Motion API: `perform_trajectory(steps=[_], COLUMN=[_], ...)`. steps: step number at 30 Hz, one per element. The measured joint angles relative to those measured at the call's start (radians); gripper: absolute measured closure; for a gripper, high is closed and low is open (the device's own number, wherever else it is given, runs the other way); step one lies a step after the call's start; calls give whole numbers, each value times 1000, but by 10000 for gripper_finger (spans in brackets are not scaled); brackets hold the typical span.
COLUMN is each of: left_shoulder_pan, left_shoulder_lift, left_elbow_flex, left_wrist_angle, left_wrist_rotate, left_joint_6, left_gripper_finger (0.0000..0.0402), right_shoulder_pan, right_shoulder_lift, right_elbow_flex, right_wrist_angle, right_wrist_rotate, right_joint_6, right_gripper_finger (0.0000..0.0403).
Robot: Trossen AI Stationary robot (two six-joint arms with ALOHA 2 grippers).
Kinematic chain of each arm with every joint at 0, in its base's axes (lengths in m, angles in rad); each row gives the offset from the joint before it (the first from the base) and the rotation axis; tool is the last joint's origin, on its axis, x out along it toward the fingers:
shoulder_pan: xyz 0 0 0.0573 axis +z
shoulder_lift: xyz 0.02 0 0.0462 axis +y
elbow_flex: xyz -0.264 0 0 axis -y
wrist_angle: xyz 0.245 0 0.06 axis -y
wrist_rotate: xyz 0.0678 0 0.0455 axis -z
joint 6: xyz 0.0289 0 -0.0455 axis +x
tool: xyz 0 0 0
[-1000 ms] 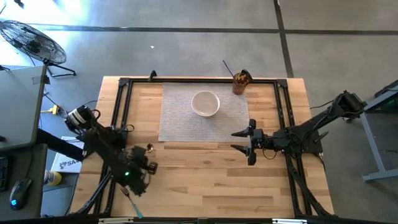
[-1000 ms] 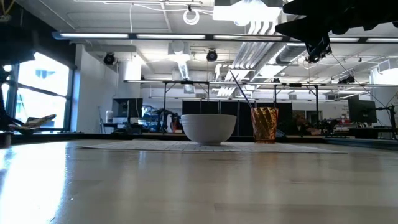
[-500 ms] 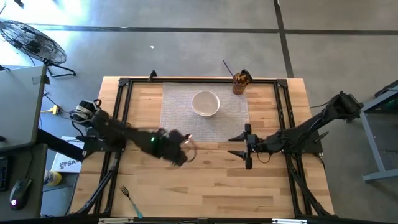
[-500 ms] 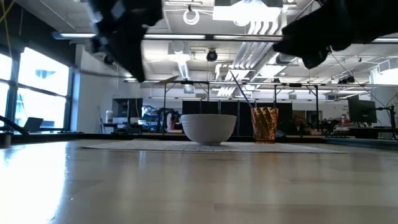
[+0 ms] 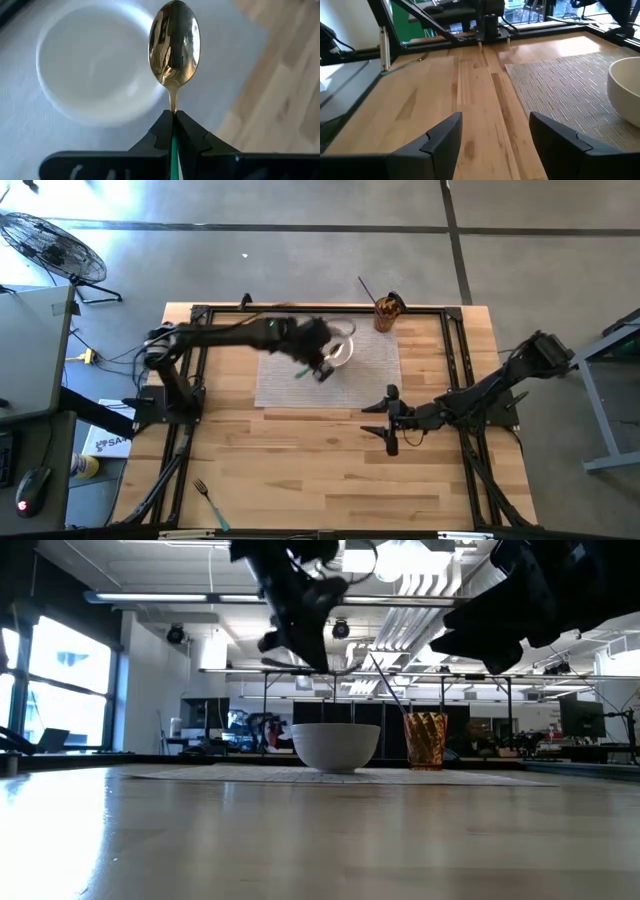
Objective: Pick & Place Utensil
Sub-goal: Put the green spoon into the white bowl
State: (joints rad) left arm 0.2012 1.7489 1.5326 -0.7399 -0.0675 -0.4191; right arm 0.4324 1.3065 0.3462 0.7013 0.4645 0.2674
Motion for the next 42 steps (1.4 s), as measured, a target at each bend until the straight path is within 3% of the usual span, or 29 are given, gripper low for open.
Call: perform_trajectory(steps=[7, 14, 32, 42], left_shoulder_pan=[125, 146, 146, 146], left_shoulder_lift=[164, 257, 300, 326], left_elbow_flex=[162, 188, 189, 187], left_wrist_angle=[-26, -18, -2, 25], left_wrist_rotate=[39, 59, -47, -27], left_joint_6=[102, 146, 130, 127], left_gripper_finger=[397, 397, 396, 396], right_shoulder_pan=[0, -5, -5, -5], right_shoulder_lift=[23, 29, 30, 30], right_elbow_flex=[0, 0, 0, 0], right_wrist_angle=[25, 29, 37, 42], right_wrist_rotate=[1, -10, -8, -11], right_joint_6=[0, -3, -3, -5], right_gripper_finger=[178, 178, 178, 178])
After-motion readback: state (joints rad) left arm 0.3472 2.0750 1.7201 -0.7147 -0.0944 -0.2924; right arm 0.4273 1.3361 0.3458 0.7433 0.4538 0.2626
